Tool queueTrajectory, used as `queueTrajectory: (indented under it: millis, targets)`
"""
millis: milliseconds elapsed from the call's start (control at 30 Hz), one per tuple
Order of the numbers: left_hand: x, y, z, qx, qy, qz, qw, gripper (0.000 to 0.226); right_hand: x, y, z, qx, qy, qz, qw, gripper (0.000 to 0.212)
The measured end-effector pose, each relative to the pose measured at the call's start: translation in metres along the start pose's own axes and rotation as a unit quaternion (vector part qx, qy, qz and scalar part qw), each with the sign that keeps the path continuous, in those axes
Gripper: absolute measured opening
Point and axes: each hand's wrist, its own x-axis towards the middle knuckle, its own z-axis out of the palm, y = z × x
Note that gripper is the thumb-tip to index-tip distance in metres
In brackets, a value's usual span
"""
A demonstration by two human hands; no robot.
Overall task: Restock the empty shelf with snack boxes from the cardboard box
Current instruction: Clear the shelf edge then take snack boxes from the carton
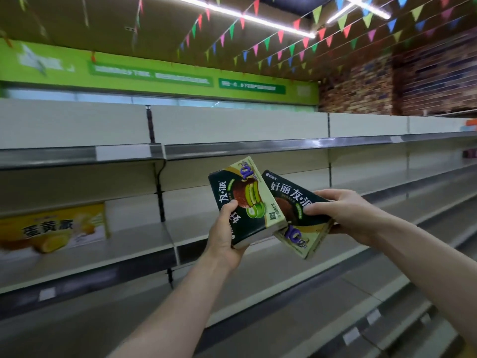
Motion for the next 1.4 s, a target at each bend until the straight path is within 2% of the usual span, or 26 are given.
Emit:
queueTrajectory:
  millis: [100, 500, 700, 800, 967, 1100, 1300, 1400]
  targets:
    - [0.005, 0.019, -0.032, 0.019, 0.043, 0.0, 0.999, 0.049, 0.024, -0.003, 0.034, -0.011, -0.028, -0.005, 1.0, 0.034]
    - [0.012, 0.089, -0.114, 0.018, 0.216, 0.024, 0.976, 0.03, 0.113, -0.013, 0.145, -0.06, -0.117, -0.039, 0.99, 0.033]
    - [0.035, 0.105, -0.127, 0.07, 0.294, 0.012, 0.953, 0.021, 0.171, -0.011, 0.173, -0.09, -0.162, -0.067, 0.98, 0.034]
    - [0.047, 0.11, -0.129, 0.069, 0.315, 0.016, 0.946, 0.012, 0.2, -0.008, 0.182, -0.097, -0.176, -0.086, 0.976, 0.035]
    - [0.065, 0.111, -0.139, 0.054, 0.348, 0.025, 0.936, 0.01, 0.247, -0.002, 0.198, -0.106, -0.222, -0.102, 0.964, 0.031]
    - [0.068, 0.112, -0.153, 0.056, 0.38, 0.033, 0.923, 0.028, 0.276, 0.003, 0.219, -0.095, -0.263, -0.113, 0.953, 0.024]
    - [0.069, 0.112, -0.169, 0.056, 0.405, 0.024, 0.912, 0.035, 0.306, 0.011, 0.261, -0.059, -0.303, -0.097, 0.946, 0.037]
    - [0.073, 0.114, -0.176, 0.072, 0.417, 0.016, 0.906, 0.032, 0.314, 0.008, 0.283, -0.046, -0.323, -0.091, 0.941, 0.038]
